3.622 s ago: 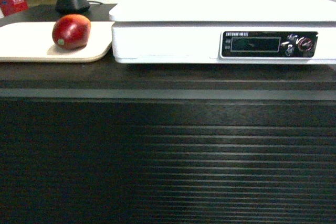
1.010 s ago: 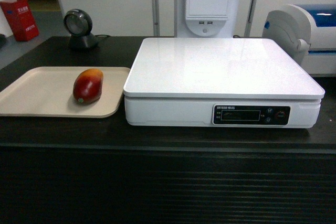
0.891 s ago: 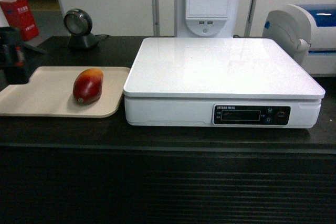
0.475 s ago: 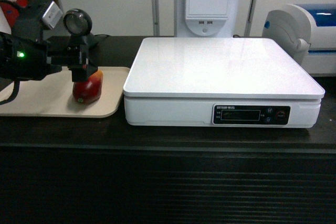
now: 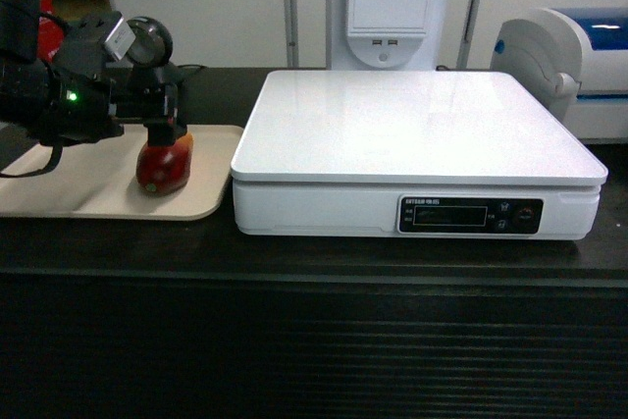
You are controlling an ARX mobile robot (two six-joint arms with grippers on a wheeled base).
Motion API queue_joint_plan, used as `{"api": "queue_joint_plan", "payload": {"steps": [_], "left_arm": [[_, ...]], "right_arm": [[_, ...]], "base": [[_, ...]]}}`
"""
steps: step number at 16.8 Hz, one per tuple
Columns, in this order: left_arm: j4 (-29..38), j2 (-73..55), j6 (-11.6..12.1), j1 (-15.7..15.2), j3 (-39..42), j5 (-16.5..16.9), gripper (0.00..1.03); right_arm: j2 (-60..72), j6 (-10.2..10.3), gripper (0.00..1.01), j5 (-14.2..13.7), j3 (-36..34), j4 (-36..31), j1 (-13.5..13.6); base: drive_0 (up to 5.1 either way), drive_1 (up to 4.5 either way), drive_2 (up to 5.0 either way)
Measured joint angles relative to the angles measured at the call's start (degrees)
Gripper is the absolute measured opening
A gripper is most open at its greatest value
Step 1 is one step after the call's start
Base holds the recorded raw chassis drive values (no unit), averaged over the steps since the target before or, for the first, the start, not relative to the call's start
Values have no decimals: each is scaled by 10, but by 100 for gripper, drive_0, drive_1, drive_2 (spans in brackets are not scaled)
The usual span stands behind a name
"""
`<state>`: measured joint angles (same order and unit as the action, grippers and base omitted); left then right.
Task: Place dark red mango on scale at checkout
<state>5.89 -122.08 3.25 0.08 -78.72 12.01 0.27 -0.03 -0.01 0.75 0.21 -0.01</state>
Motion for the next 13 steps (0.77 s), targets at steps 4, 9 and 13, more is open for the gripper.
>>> {"api": "queue_joint_plan", "payload": {"steps": [4,9,13], "left_arm": [[-41,-36,-2,-1,-55,4,98],[-85,-93,-2,-5,-132,-6,98],[-136,-137,2,-8,-198,-7,98]], "right_arm": [[0,0,98,0,0,0,0],[0,0,98,0,0,0,0],[0,0,98,0,0,0,0]], "base": [[0,0,0],[0,0,0],[0,0,0]]}}
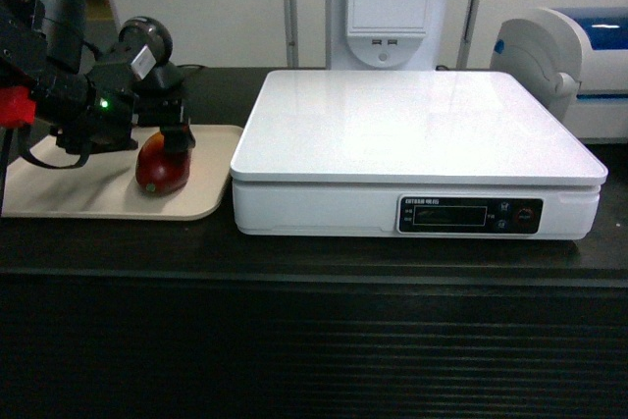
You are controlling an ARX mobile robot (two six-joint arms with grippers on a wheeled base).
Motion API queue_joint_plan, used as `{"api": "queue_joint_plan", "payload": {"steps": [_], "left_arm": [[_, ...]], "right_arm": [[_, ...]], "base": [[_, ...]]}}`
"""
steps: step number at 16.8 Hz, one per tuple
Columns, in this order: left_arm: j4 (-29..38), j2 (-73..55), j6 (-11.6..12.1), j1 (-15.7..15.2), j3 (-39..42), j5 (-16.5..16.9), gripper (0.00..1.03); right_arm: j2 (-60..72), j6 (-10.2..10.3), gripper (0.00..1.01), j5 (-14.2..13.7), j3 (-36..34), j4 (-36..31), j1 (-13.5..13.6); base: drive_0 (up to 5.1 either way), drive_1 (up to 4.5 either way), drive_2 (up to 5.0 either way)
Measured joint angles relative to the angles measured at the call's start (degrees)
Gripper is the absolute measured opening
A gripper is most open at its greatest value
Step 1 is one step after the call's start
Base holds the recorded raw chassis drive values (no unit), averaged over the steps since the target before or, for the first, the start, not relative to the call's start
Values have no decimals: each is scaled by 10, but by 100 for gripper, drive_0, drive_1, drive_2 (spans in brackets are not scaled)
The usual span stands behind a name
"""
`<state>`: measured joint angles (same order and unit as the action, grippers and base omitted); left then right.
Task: Place dark red mango on scale at checkout
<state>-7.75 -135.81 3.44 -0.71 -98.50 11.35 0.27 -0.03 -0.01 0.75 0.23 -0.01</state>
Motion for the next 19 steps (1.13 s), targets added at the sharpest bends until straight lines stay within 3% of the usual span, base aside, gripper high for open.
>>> {"api": "queue_joint_plan", "payload": {"steps": [5,6,8,13,15,17,18,19], "left_arm": [[-30,-38,0,1,-38,-17,98],[-32,-39,2,1,-40,-18,82],[-33,-39,3,1,-41,-21,67],[-9,2,11,-9,3,-30,64],[6,54,-5,-7,15,-33,64],[28,119,-47,15,14,-36,64],[29,150,-82,45,9,-36,64],[30,154,-98,69,-3,-38,64]], "right_arm": [[0,0,98,0,0,0,0],[0,0,98,0,0,0,0],[0,0,98,0,0,0,0],[0,0,98,0,0,0,0],[0,0,98,0,0,0,0],[0,0,98,0,0,0,0],[0,0,98,0,0,0,0],[0,0,98,0,0,0,0]], "base": [[0,0,0],[0,0,0],[0,0,0],[0,0,0],[0,0,0],[0,0,0],[0,0,0],[0,0,0]]}}
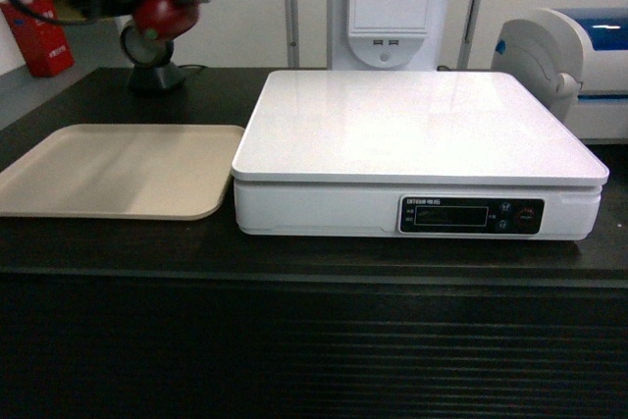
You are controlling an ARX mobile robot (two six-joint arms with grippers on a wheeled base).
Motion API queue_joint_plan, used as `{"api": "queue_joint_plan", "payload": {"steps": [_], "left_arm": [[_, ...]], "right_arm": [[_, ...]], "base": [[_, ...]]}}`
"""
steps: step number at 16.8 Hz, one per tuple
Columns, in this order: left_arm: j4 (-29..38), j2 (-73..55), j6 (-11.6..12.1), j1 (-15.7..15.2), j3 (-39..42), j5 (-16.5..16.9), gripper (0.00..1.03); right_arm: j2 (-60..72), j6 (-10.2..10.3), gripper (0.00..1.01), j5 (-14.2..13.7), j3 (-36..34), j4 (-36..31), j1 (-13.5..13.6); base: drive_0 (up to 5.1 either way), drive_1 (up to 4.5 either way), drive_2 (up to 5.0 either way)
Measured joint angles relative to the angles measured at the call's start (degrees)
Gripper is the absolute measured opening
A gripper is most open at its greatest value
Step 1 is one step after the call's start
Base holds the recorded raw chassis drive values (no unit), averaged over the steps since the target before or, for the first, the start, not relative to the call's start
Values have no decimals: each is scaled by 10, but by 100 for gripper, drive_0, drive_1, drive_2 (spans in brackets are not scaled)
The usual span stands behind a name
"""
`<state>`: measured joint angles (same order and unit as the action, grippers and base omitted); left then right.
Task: Place dark red mango on scale at checkout
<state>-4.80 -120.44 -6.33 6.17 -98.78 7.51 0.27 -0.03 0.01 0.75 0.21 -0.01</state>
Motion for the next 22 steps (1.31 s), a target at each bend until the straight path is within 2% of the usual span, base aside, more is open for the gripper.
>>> {"api": "queue_joint_plan", "payload": {"steps": [1,2,4,7,9,12,14,16,19,21,22], "left_arm": [[-3,-1,-18,29,-15,-12,64],[-11,-9,-44,71,-35,-21,63],[-11,-23,-70,121,-57,-31,63],[-25,-55,-90,182,-88,-47,63],[-49,-86,-114,212,-116,-57,63],[-93,-134,-182,242,-171,-75,63],[-106,-150,-208,255,-198,-102,63],[-126,-166,-218,264,-228,-121,63],[-127,-193,-213,275,-243,-148,63],[-124,-203,-196,279,-240,-161,63],[-114,-204,-178,282,-234,-175,63]], "right_arm": [[0,0,98,0,0,0,0],[0,0,98,0,0,0,0],[0,0,98,0,0,0,0],[0,0,98,0,0,0,0],[0,0,98,0,0,0,0],[0,0,98,0,0,0,0],[0,0,98,0,0,0,0],[0,0,98,0,0,0,0],[0,0,98,0,0,0,0],[0,0,98,0,0,0,0],[0,0,98,0,0,0,0]], "base": [[0,0,0],[0,0,0],[0,0,0],[0,0,0],[0,0,0],[0,0,0],[0,0,0],[0,0,0],[0,0,0],[0,0,0],[0,0,0]]}}
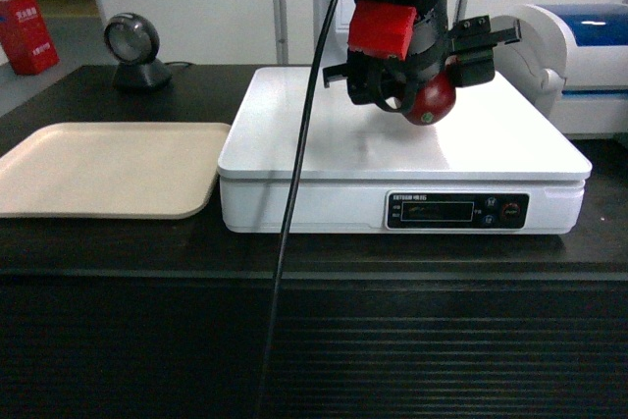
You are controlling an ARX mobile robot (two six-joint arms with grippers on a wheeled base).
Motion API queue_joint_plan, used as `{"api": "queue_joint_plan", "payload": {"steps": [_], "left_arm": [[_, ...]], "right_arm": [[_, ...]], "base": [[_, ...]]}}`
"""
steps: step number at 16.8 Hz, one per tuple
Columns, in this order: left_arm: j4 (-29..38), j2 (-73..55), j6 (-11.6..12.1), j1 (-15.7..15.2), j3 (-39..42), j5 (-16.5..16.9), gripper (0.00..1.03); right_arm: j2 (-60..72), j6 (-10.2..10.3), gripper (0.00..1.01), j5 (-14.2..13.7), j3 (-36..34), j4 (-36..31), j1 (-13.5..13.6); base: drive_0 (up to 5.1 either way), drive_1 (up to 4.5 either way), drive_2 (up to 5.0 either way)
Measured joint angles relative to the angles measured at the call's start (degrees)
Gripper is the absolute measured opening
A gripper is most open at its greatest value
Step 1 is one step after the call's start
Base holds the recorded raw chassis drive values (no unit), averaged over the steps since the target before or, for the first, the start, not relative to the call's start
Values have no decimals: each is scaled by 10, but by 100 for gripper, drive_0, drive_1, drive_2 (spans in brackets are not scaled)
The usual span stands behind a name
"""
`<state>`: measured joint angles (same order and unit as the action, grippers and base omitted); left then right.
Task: Place dark red mango on scale at checkout
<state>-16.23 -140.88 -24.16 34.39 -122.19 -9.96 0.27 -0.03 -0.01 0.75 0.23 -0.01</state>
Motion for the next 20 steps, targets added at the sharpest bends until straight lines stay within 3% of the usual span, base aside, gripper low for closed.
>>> {"api": "queue_joint_plan", "payload": {"steps": [2,4,7,8,11,15,20], "left_arm": [[-3,-3,33,0,0,-17,63],[-12,-13,51,0,0,-22,63],[-7,-19,58,0,0,-25,63],[-7,-19,60,0,0,-25,67],[2,-21,67,0,5,-7,98],[38,-14,87,0,30,-8,98],[119,68,135,0,96,-4,98]], "right_arm": [[0,0,98,0,0,0,0],[0,0,98,0,0,0,0],[0,0,98,0,0,0,0],[0,0,98,0,0,0,0],[0,0,98,0,0,0,0],[0,0,98,0,0,0,0],[0,0,98,0,0,0,0]], "base": [[0,0,0],[0,0,0],[0,0,0],[0,0,0],[0,0,0],[0,0,0],[0,0,0]]}}
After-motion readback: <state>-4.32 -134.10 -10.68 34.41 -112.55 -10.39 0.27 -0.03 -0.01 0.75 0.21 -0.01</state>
